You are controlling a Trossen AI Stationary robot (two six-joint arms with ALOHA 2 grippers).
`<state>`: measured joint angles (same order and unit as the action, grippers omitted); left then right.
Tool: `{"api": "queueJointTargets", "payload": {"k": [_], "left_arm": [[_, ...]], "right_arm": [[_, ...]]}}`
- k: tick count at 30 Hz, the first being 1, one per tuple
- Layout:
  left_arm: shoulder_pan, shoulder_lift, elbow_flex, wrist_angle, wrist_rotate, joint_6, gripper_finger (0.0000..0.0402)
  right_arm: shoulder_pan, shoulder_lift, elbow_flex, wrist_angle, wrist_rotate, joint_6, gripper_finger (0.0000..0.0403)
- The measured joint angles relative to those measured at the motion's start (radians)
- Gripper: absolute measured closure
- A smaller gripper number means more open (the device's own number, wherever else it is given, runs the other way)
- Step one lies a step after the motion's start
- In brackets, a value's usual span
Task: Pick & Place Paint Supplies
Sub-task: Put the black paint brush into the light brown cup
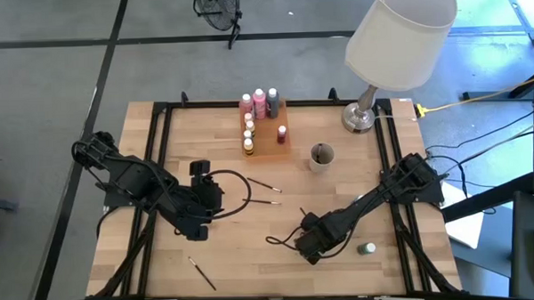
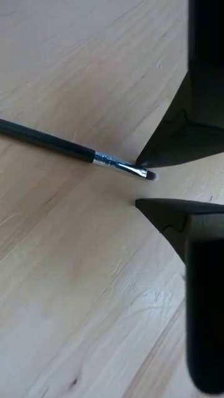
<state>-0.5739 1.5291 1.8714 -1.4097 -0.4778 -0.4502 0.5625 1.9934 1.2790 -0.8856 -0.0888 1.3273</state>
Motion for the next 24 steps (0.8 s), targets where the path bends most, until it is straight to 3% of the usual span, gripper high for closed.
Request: {"api": "queueJointTargets", "payload": {"k": [15,24], "left_arm": [[0.0,0.0,0.0,0.0,0.0,-0.008,0.0217],[0.0,0.0,0.0,0.0,0.0,-0.012,0.0217]], "right_arm": [[0.0,0.0,-0.002,-0.008,-0.012,-0.003,0.0397],[0.0,0.0,-0.002,-0.011,-0.015,0.021,0.0401]]}}
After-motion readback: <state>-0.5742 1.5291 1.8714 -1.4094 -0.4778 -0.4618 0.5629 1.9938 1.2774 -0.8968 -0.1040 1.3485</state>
